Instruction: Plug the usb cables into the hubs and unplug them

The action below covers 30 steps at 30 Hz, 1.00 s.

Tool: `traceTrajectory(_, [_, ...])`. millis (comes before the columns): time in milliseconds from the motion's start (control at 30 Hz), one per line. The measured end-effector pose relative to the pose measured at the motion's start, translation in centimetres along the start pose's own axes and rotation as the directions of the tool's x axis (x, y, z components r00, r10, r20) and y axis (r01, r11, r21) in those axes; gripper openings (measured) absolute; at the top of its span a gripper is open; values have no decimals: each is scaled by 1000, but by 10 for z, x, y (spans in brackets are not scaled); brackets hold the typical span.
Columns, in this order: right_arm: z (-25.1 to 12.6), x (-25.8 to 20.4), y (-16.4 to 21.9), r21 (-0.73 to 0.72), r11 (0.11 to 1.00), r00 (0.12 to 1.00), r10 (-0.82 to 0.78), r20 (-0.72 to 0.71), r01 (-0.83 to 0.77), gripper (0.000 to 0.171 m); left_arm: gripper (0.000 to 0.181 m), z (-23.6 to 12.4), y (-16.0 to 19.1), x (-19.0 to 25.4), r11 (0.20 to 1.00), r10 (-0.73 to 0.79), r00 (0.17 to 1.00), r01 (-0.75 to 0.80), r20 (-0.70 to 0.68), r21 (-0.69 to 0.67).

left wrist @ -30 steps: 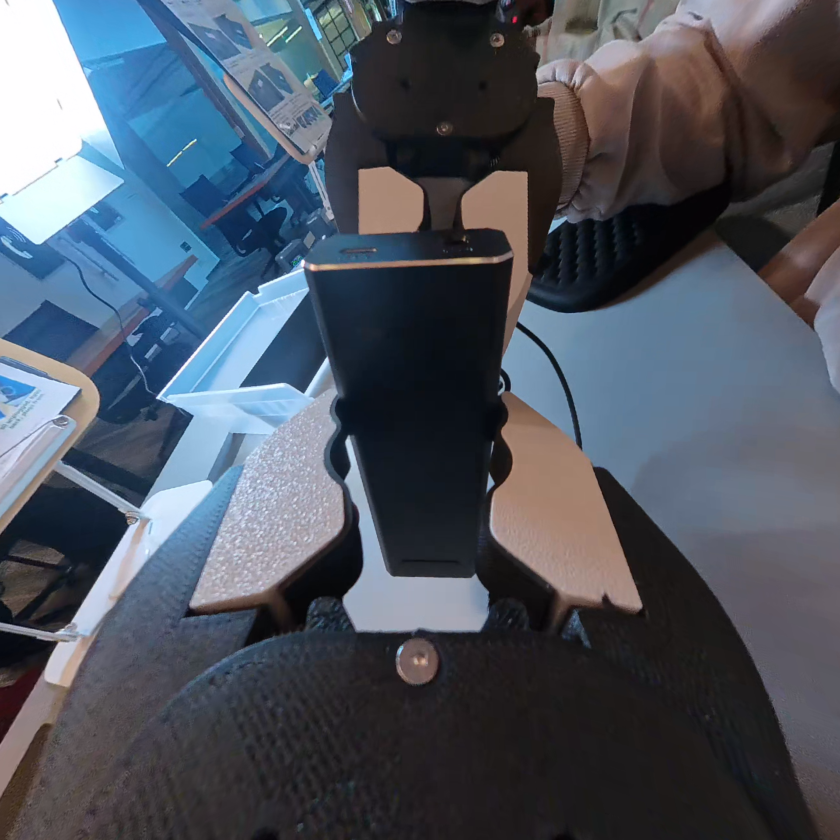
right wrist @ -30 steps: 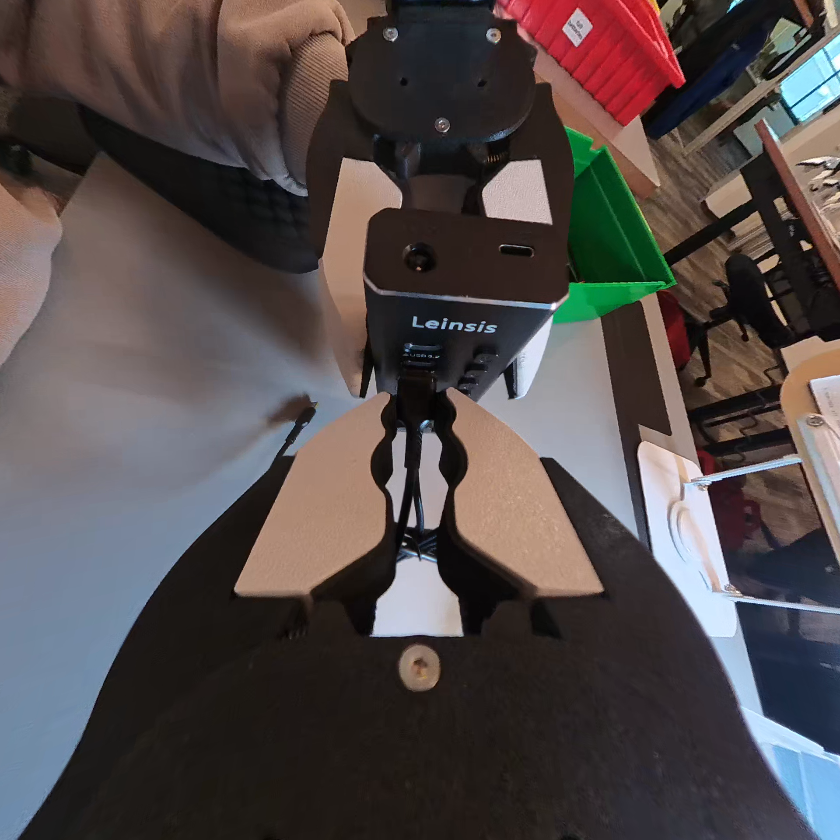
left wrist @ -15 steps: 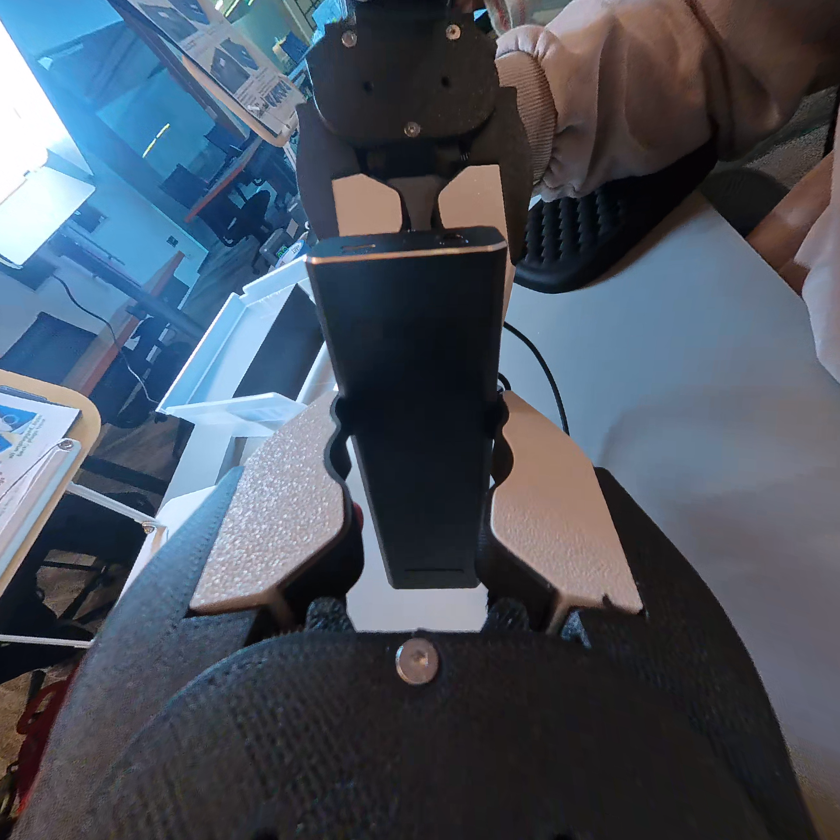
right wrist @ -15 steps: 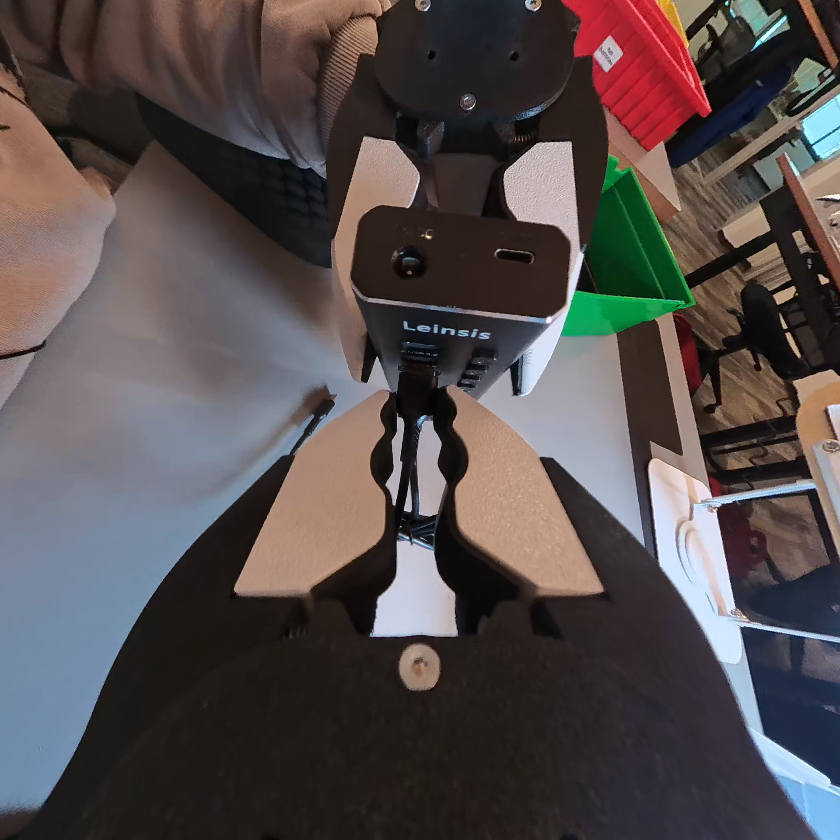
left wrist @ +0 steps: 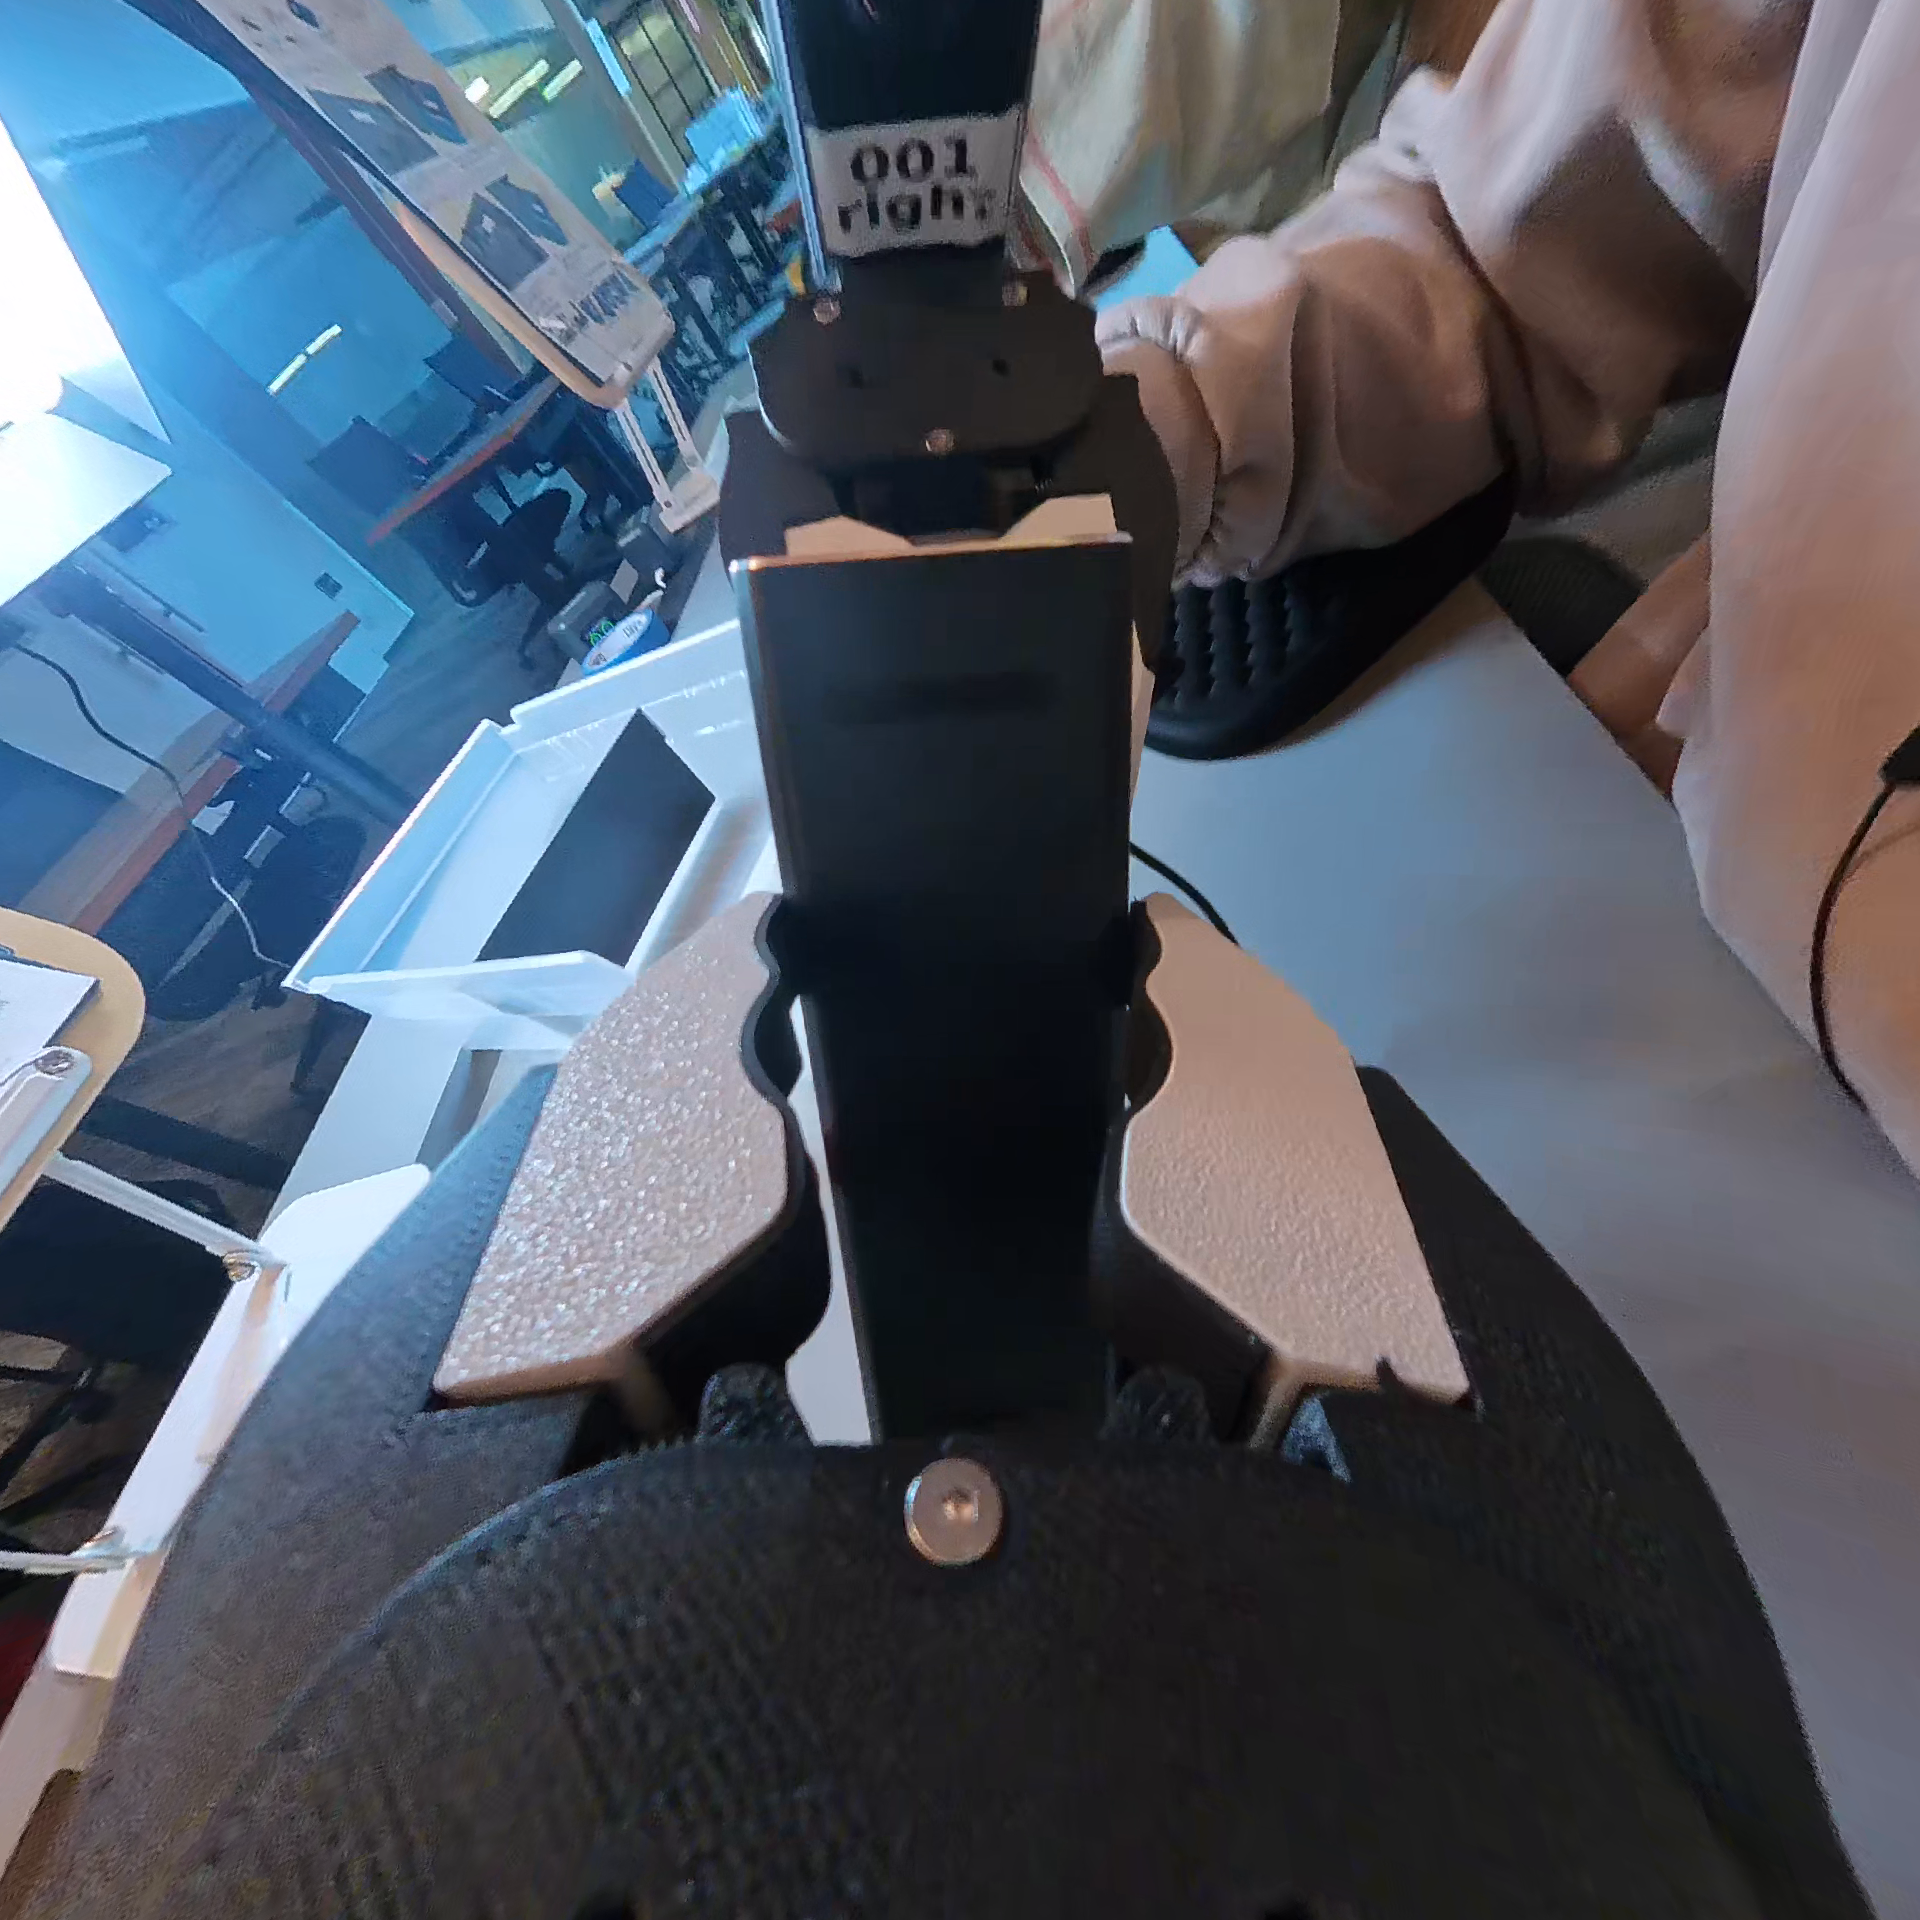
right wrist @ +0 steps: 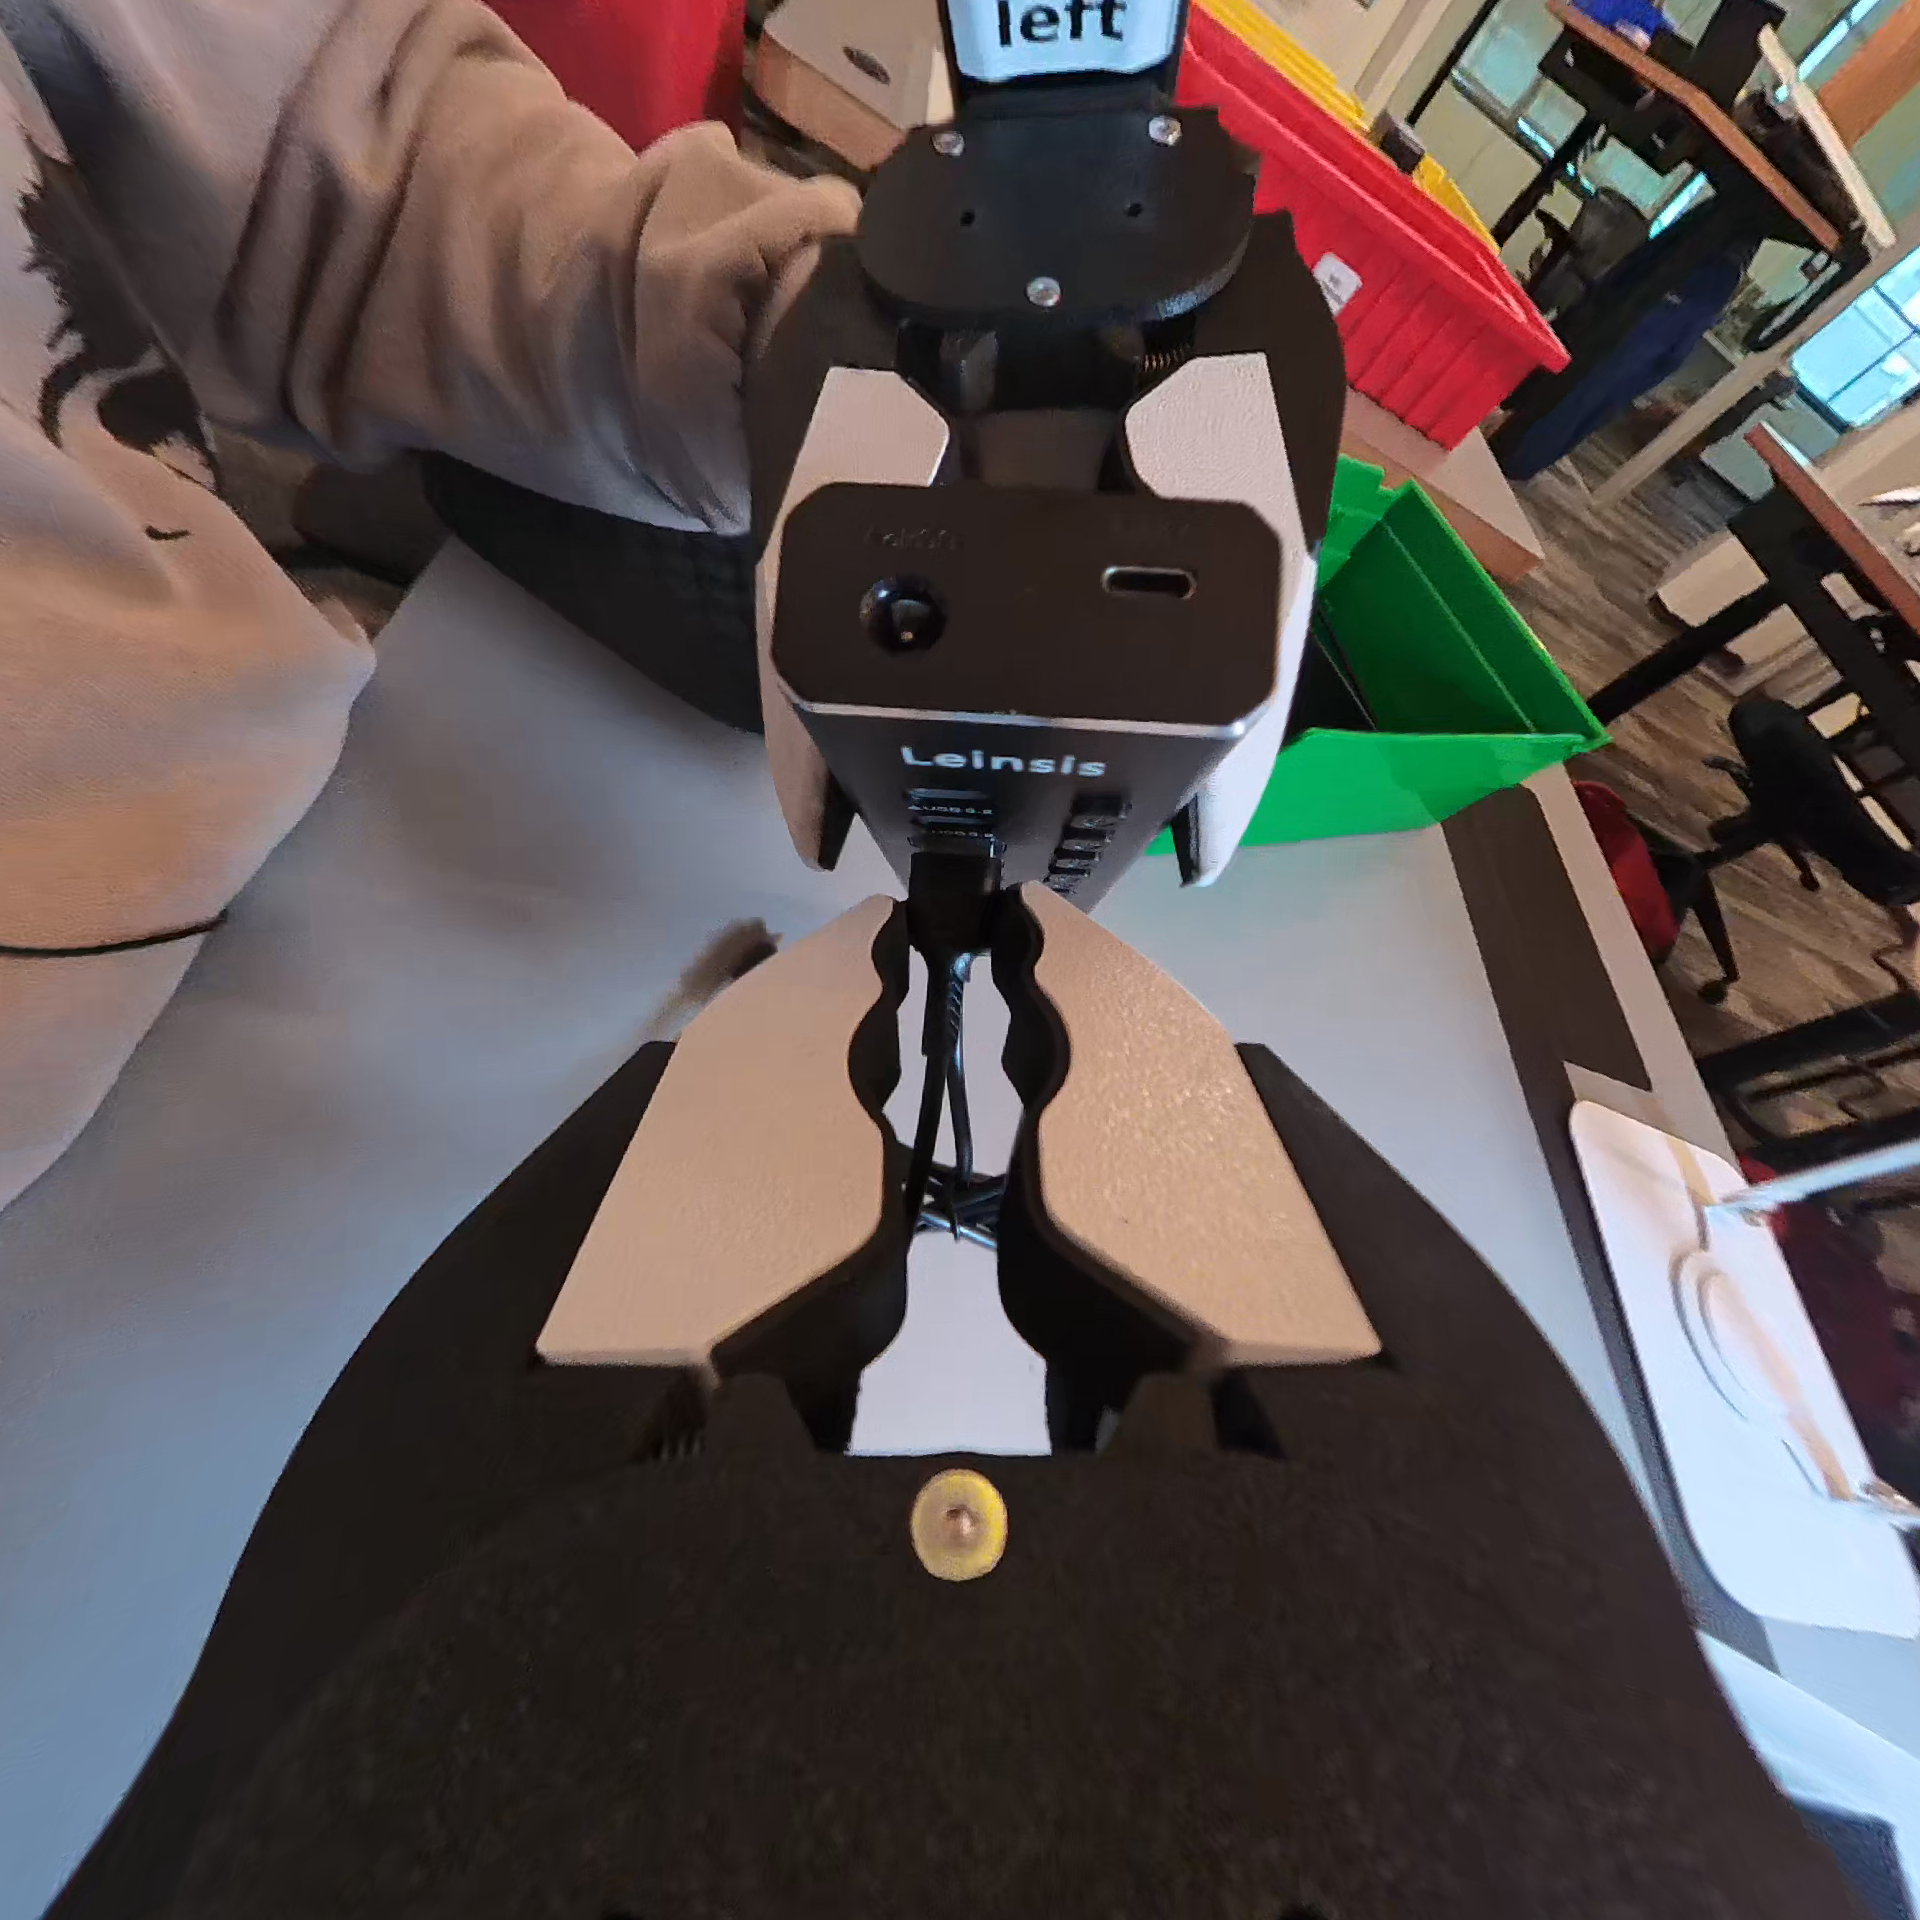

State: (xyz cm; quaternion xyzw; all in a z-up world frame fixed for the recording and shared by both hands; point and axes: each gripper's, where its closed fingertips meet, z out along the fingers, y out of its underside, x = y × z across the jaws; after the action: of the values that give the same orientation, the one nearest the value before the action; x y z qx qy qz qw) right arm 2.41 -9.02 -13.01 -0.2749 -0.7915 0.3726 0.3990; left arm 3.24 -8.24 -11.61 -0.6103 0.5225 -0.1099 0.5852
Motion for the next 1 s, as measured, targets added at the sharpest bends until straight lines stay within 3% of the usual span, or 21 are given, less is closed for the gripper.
traceTrajectory(233, [1,8,-3,-84,993,993,-89,-79,82,15,61,-2,2,-7,1000,14,998,-15,67,23])
traceTrajectory(533, [7,0,-2,-150,976,983,-169,-69,158,16,67,5,1,3,998,55,997,-56,51,20])
traceTrajectory(733, [0,0,-23,-68,982,979,-180,-95,174,15,63,-6,-24,4,989,123,989,-130,85,78])
traceTrajectory(833, [-16,13,-10,-127,982,977,-159,-140,142,15,63,-19,-26,-5,988,93,989,-106,118,112])
traceTrajectory(900, [-39,23,-9,-26,999,984,-32,-173,28,15,63,-49,-30,-26,982,14,982,-49,187,184])
traceTrajectory(1000, [-73,42,-16,7,1000,960,-19,-281,21,15,63,-63,-18,-38,987,-18,972,-20,234,159])
